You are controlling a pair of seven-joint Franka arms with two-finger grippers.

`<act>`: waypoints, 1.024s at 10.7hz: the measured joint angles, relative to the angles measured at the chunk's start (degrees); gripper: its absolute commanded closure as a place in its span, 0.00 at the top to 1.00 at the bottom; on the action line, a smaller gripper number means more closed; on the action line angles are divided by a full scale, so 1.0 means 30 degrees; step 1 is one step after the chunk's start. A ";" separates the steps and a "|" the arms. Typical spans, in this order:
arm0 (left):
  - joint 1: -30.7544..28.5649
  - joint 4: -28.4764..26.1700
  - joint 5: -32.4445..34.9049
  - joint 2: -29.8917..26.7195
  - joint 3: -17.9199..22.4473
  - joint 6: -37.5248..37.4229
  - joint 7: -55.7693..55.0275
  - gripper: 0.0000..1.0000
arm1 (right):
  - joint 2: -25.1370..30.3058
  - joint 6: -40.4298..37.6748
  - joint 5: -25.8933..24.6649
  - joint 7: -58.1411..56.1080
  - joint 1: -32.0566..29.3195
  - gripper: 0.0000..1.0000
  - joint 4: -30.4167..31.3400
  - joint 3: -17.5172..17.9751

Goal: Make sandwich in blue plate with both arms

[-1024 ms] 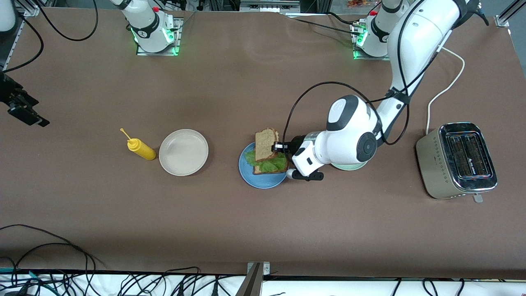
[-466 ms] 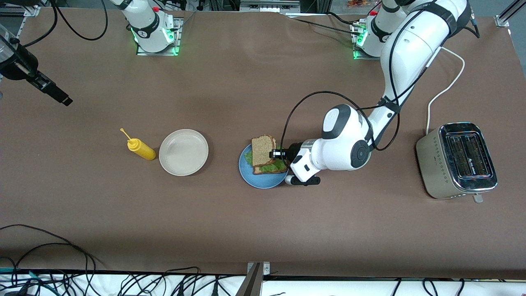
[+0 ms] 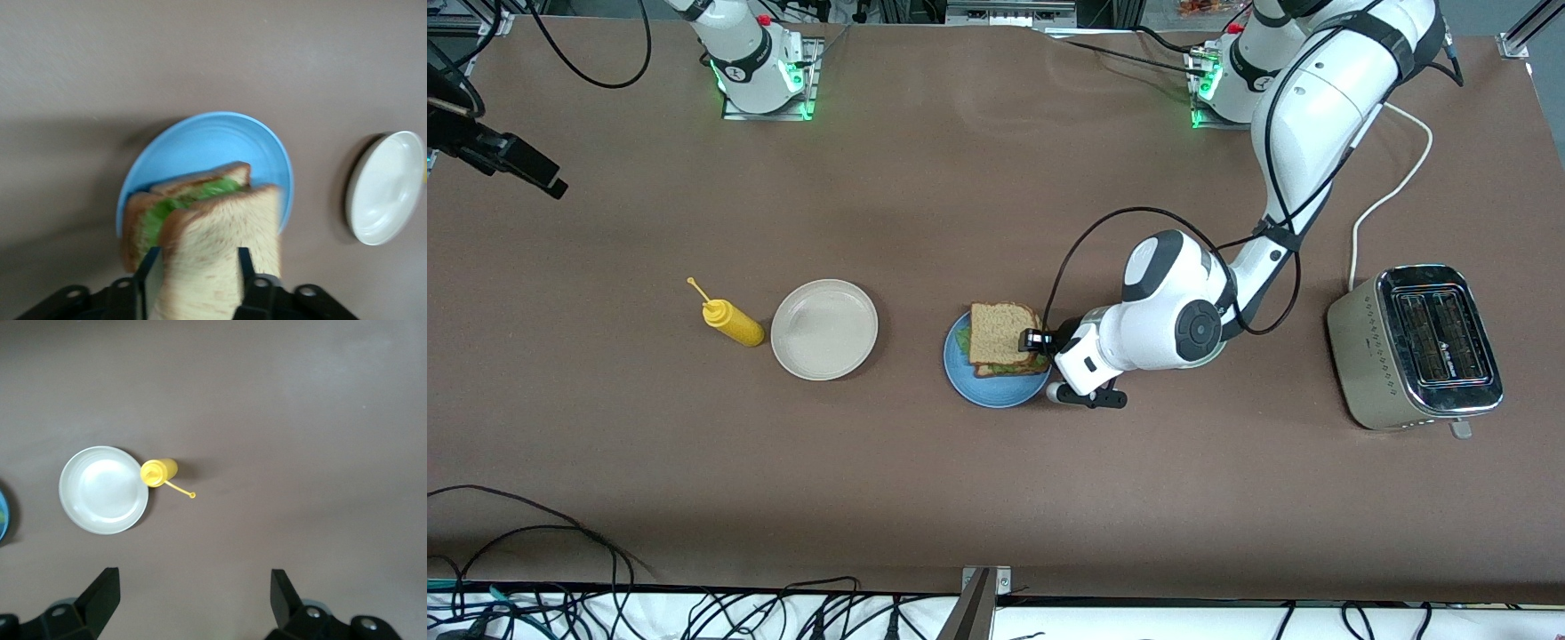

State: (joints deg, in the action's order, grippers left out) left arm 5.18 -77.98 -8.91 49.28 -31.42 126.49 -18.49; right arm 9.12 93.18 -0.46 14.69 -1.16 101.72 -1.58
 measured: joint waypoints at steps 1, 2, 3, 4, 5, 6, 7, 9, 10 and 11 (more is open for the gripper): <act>-0.0029 0.0094 0.1478 -0.0001 0.0004 0.0013 -0.0028 1.00 | -0.0262 -0.0756 0.0372 -0.0815 -0.0247 1.00 -0.0736 -0.0001; -0.0073 0.0243 0.2271 -0.0017 0.0002 0.0024 -0.0030 1.00 | -0.0542 -0.1192 0.0522 -0.1248 -0.0374 1.00 -0.1304 -0.0002; -0.0115 0.0404 0.2509 -0.0076 0.0001 0.0023 -0.0029 1.00 | -0.0796 -0.1354 0.0610 -0.1447 -0.0391 1.00 -0.1586 0.0058; -0.0147 0.0521 0.2601 -0.0247 -0.0011 -0.0015 -0.0027 1.00 | -0.1055 -0.1406 0.0622 -0.1463 -0.0421 1.00 -0.1676 0.0227; -0.0202 0.0578 0.2605 -0.0624 -0.0012 -0.0385 -0.0028 1.00 | -0.1288 -0.1408 0.0623 -0.1500 -0.0517 1.00 -0.1689 0.0431; -0.0318 0.0632 0.2607 -0.1204 -0.0011 -0.1169 -0.0041 1.00 | -0.1457 -0.1408 0.0623 -0.1632 -0.0615 1.00 -0.1696 0.0563; -0.0485 0.0665 0.2611 -0.2009 0.0004 -0.2353 -0.0077 1.00 | -0.1587 -0.1414 0.0622 -0.1761 -0.0659 1.00 -0.1704 0.0583; -0.0779 0.0666 0.2632 -0.3951 0.0395 -0.4557 -0.0138 1.00 | -0.1727 -0.1555 0.0622 -0.1961 -0.0725 1.00 -0.1705 0.0590; -0.0867 0.0485 0.2641 -0.5015 0.0764 -0.5268 -0.0150 1.00 | -0.1733 -0.1636 0.0622 -0.1981 -0.0725 1.00 -0.1712 0.0614; -0.0986 0.0227 0.2650 -0.6087 0.1078 -0.6068 -0.0159 1.00 | -0.1737 -0.1686 0.0623 -0.1982 -0.0725 1.00 -0.1717 0.0657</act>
State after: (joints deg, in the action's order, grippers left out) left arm 2.22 -77.30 -0.96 31.01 -28.18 108.29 -18.96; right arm 3.91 88.12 1.41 8.75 -3.34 96.57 0.39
